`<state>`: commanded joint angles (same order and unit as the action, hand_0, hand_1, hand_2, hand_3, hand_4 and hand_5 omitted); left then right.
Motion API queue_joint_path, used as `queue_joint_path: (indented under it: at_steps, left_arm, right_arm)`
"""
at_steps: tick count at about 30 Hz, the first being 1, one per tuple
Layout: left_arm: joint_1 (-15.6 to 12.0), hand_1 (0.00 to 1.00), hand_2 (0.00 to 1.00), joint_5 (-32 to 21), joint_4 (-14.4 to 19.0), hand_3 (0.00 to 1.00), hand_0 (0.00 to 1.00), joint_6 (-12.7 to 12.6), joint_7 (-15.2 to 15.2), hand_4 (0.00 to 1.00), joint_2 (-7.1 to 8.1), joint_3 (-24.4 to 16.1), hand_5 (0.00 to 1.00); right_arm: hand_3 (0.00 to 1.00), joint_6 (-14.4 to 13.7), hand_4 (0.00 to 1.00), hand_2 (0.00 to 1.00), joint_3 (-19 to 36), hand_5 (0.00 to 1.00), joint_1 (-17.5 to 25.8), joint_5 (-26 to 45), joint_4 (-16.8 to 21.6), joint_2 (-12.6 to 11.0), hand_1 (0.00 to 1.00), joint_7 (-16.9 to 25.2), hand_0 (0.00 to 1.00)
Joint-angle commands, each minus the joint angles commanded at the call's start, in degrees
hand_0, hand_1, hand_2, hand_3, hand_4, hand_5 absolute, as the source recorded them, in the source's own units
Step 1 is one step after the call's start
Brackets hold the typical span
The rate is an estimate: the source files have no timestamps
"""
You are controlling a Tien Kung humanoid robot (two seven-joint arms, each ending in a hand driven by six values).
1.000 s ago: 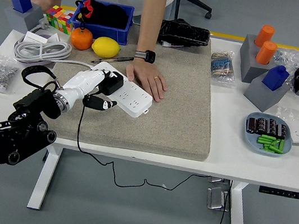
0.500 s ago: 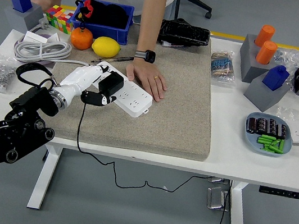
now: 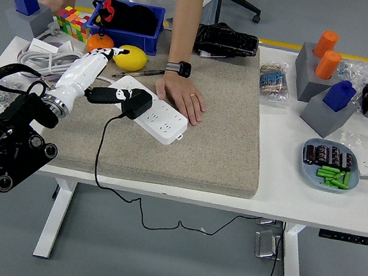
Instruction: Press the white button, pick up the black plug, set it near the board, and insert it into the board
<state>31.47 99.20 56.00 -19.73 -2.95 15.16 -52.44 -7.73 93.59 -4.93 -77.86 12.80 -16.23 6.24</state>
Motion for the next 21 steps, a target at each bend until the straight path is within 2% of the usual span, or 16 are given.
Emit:
queue_joint_path:
  at_steps: [10,21]
  left_arm:
    - [-3.2,0.979,0.949,1.9,1.3,0.913,0.988,-0.3,0.2,0.932,0.21,-9.3,0.55]
    - [-4.8,0.972,0.94,3.5,2.3,0.903,0.988,-0.1,0.6,0.922,0.2,-15.5,0.547]
  right_arm:
    - [0.56,0.0,0.617,0.569,-0.2,0.262,-0.1,0.1,0.0,-0.1,0.583,-0.1,0.658]
    - [0.559,0.0,0.616,0.568,-0.1,0.262,-0.7,0.1,-0.1,-0.3,0.581,-0.1,0.658]
